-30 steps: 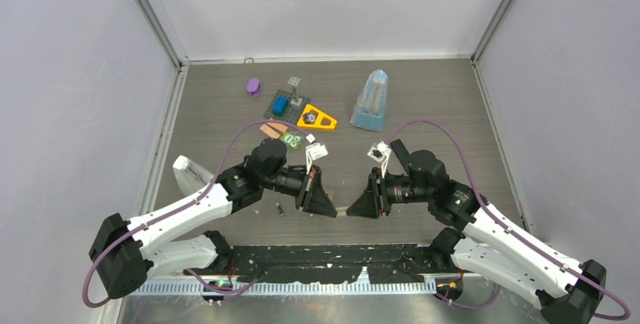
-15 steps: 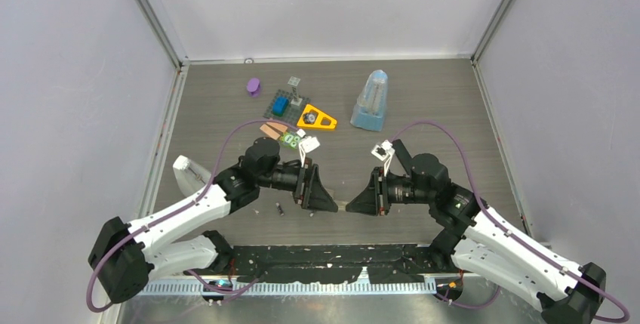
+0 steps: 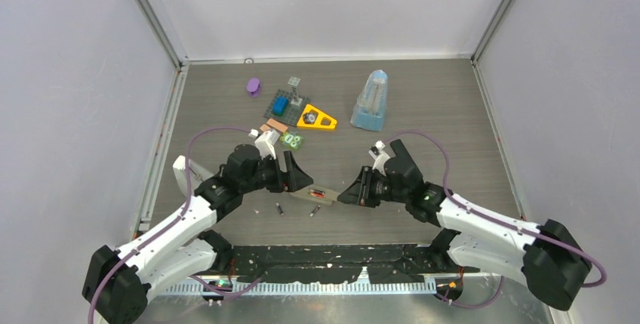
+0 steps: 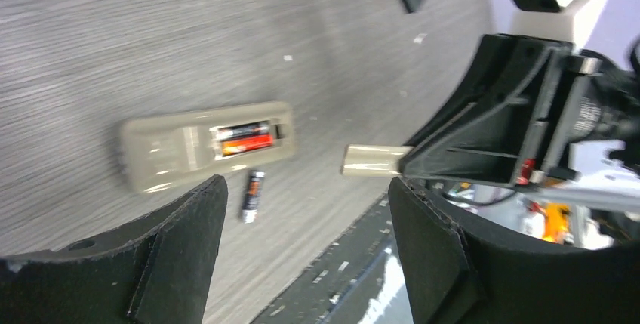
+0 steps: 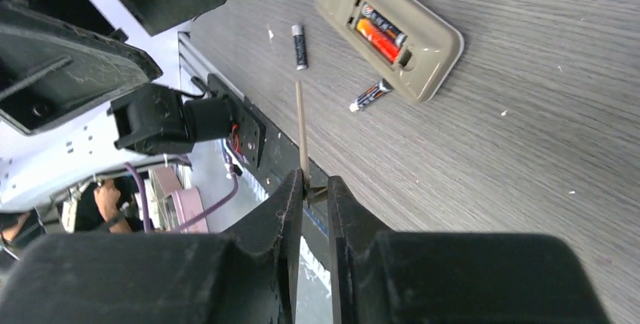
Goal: Load the batteries into the remote control
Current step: Load the battery cover into the remote control.
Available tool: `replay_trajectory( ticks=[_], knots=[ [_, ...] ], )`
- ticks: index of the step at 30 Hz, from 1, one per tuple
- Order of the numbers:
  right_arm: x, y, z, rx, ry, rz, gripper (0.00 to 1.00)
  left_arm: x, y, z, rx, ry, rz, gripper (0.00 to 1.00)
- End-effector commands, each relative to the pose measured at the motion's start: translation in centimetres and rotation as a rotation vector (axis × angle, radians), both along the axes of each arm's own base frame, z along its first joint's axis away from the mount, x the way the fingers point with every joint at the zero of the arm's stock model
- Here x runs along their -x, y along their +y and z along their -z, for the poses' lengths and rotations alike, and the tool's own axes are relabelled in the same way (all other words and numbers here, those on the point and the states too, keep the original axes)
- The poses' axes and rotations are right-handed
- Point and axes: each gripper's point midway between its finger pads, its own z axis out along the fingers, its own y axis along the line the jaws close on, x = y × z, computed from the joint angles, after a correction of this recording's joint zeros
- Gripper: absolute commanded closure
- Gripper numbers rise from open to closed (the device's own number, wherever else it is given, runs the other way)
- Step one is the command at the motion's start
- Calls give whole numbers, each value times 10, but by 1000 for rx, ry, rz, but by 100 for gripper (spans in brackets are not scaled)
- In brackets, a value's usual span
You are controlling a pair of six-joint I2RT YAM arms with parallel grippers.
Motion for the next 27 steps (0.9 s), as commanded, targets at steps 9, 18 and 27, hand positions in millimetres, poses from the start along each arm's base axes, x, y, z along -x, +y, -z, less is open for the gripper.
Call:
replay_trajectory(
  ticks=[9, 18, 27],
  knots=[
    [-42, 55, -11, -22, 55, 24, 95, -33, 46, 43, -357, -39, -153, 21],
    [-46, 68, 17, 78, 135, -36, 95, -36, 44, 60, -389, -15, -142, 21],
    [-40, 64, 43, 159, 218, -46, 95, -39, 43, 74, -409, 14, -138, 22]
  ],
)
